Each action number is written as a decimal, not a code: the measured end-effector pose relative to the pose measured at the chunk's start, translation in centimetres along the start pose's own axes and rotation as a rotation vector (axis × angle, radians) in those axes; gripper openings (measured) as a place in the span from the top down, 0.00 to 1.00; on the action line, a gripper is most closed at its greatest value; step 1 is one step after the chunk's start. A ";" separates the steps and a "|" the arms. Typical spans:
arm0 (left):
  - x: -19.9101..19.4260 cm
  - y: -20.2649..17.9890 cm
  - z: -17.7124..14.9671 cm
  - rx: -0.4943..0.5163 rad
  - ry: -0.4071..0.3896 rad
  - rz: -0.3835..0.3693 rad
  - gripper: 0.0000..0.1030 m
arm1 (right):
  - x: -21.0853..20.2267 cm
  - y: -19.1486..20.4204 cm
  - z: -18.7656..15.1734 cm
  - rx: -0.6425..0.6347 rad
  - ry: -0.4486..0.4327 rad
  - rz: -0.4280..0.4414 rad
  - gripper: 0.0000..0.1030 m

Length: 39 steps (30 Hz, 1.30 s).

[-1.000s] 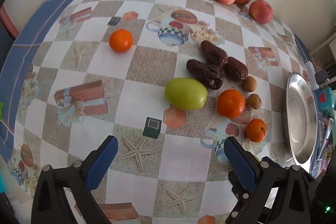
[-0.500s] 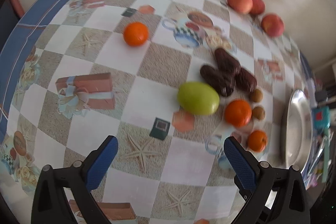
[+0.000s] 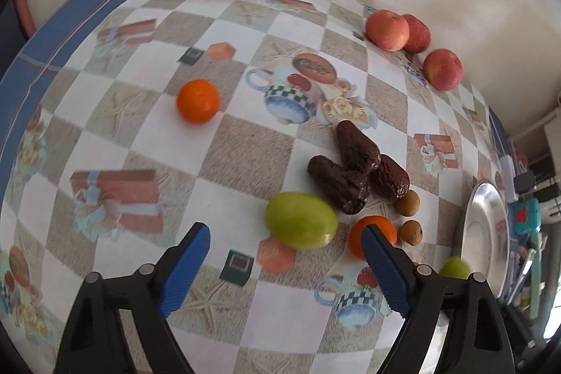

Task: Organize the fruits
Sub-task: 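Grasp the green pear with the right tool while the left tool grasps the green apple, then carry the pear and apple over the steel bowl and open both tools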

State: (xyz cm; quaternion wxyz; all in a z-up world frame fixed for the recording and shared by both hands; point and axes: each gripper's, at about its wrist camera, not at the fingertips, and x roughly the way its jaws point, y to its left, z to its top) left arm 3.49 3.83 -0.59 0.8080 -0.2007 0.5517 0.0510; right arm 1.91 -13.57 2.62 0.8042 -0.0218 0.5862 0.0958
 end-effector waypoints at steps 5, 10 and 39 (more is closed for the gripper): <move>1.7 -1.0 0.2 0.043 0.036 0.029 0.16 | -0.1 -1.0 1.6 0.043 -0.019 -0.052 0.56; 3.4 -1.2 0.1 0.079 0.073 0.079 0.27 | -0.4 -1.8 3.0 0.082 -0.062 -0.068 0.56; 0.1 0.9 0.1 -0.033 -0.010 -0.039 0.47 | -0.4 -3.9 1.9 0.213 -0.052 0.005 0.56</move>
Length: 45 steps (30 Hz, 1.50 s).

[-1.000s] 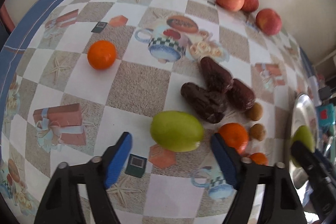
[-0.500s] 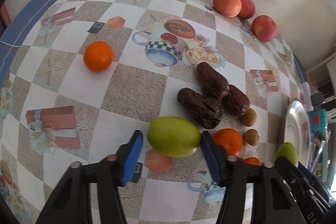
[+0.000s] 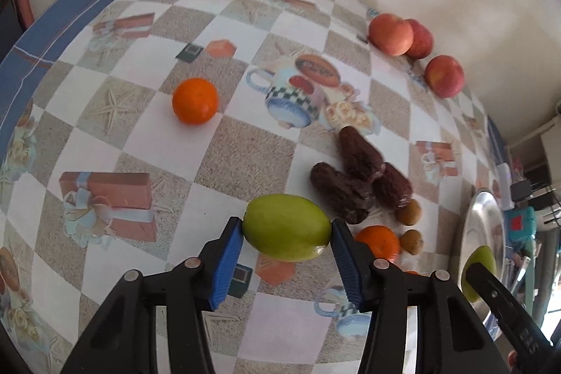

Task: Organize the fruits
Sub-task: 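Carry the pear and apple over the steel bowl and open both tools, then withdraw both open tools from the bowl back toward the oranges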

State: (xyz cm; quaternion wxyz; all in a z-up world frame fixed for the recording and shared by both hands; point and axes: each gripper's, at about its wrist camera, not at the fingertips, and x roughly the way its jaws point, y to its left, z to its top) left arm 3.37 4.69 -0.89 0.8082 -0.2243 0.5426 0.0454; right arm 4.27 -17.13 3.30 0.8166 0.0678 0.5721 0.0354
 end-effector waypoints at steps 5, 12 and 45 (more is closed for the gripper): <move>-1.2 -1.9 -0.3 0.052 -0.026 -0.028 0.47 | -0.8 -1.7 0.5 0.043 -0.026 -0.026 0.56; -1.4 -8.1 -1.9 0.234 -0.030 -0.044 0.47 | -1.6 -6.3 1.3 0.169 -0.045 -0.048 0.56; 2.5 -22.9 -7.5 0.566 0.048 -0.117 0.42 | -3.7 -17.8 1.5 0.499 -0.112 -0.196 0.43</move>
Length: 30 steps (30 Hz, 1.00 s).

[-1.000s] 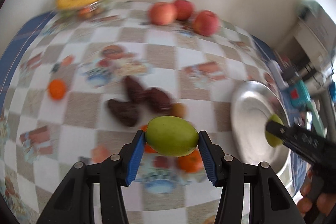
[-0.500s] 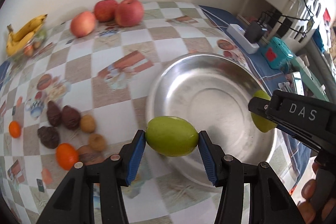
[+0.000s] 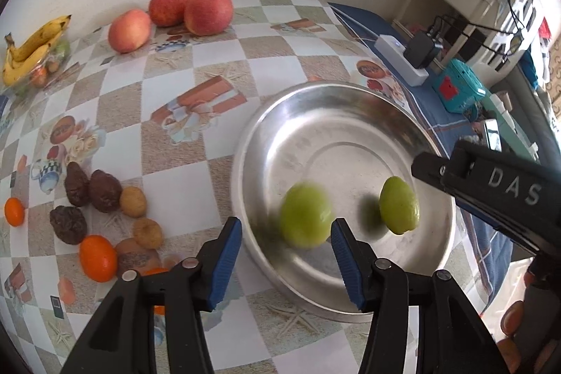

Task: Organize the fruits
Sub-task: 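Withdraw both open tools from the bowl back toward the oranges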

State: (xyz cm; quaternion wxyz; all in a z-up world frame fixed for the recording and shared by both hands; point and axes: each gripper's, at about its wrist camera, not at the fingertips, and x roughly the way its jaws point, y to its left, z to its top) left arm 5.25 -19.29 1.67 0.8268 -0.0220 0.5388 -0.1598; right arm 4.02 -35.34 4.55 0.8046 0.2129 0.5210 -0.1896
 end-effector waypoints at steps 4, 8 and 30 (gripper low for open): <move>-0.6 2.0 -0.1 -0.028 -0.007 0.032 0.27 | 0.3 0.3 -0.2 -0.013 0.014 -0.006 0.42; -1.0 5.2 -0.4 -0.095 0.004 0.085 0.19 | 0.5 0.8 -0.5 -0.042 0.027 -0.012 0.28; -8.1 26.2 -6.3 -0.722 -0.031 0.478 0.00 | 0.8 7.7 -4.1 -0.286 0.055 0.044 0.12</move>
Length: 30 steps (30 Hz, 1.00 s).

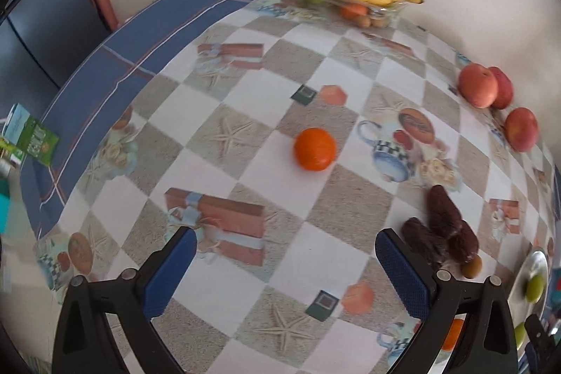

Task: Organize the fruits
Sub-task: 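Withdraw both open tools from the bowl back toward the oranges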

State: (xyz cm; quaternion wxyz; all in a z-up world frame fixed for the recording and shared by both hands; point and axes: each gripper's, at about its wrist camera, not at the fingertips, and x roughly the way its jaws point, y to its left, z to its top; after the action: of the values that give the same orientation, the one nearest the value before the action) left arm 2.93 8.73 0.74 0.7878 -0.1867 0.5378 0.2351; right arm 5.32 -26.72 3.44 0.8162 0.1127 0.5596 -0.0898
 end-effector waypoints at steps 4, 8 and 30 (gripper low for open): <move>0.5 -0.4 0.0 0.014 0.031 -0.017 0.00 | 0.2 1.5 -0.4 -0.027 0.004 0.028 0.12; 0.5 -1.3 -0.2 0.047 0.038 -0.026 0.00 | 0.5 3.5 -0.9 -0.059 0.023 0.088 0.12; 0.7 -7.3 -2.2 0.183 0.118 -0.278 0.01 | 2.5 10.2 -4.0 -0.268 0.107 0.144 0.19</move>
State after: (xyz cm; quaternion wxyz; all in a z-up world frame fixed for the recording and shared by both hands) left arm 5.67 1.65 -0.35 0.7934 -0.2002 0.5715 0.0624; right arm 5.46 -15.86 0.57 0.7974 0.0473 0.5995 0.0505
